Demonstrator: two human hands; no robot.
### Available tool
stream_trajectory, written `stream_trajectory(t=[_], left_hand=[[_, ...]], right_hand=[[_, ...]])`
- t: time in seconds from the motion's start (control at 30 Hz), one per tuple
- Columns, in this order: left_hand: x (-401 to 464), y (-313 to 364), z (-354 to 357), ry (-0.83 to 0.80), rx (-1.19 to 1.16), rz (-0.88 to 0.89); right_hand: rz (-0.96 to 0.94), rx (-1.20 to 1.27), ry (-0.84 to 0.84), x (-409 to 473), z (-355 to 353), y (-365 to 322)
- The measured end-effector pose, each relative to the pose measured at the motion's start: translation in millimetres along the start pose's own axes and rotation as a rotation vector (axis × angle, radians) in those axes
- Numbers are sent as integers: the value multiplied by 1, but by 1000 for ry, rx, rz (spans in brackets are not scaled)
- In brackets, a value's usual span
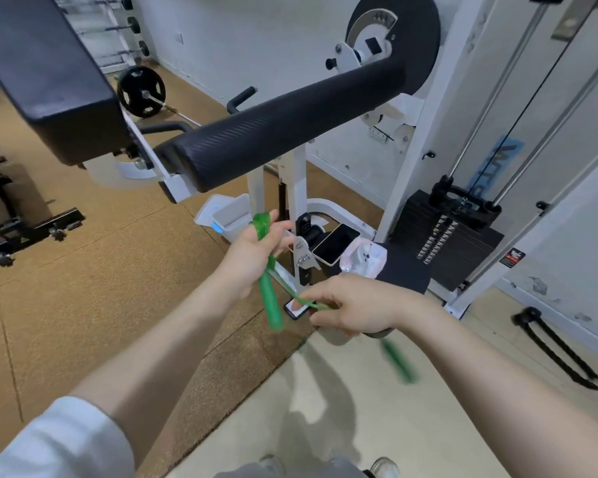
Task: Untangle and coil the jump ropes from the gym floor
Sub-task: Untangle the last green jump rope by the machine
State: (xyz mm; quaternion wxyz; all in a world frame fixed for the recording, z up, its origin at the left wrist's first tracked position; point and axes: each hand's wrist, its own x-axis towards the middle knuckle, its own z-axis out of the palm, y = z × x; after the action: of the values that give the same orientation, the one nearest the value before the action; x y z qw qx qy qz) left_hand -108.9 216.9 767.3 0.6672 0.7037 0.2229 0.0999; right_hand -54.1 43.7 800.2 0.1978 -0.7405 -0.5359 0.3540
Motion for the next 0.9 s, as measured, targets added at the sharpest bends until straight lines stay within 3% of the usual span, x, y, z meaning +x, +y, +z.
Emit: stream_trajectory(t=[0.07,0.17,0.3,0.43,0.57,0.63,0.73,0.9], left_hand=[[4,-6,17,-83,275,49],[8,-11,47,-209,406,79],[2,9,94,-383,94,-45],[-2,33,132,-709,-250,-109],[-5,55,165,-967,-316,67],[-4,63,180,-914,-379,145],[5,74,196,-640,-362,221],[28,76,216,-384,-210,158]], right_hand=[[-35,17,-3,-16,-15,3],[-100,21,74,-39,-43,11],[-133,140,414,-66,-83,34],[-114,416,878,-84,-115,63],[-45,522,997,-88,-123,97],[9,510,950,-89,-117,117],[69,448,826,-94,-100,139],[183,247,514,-120,-83,142]])
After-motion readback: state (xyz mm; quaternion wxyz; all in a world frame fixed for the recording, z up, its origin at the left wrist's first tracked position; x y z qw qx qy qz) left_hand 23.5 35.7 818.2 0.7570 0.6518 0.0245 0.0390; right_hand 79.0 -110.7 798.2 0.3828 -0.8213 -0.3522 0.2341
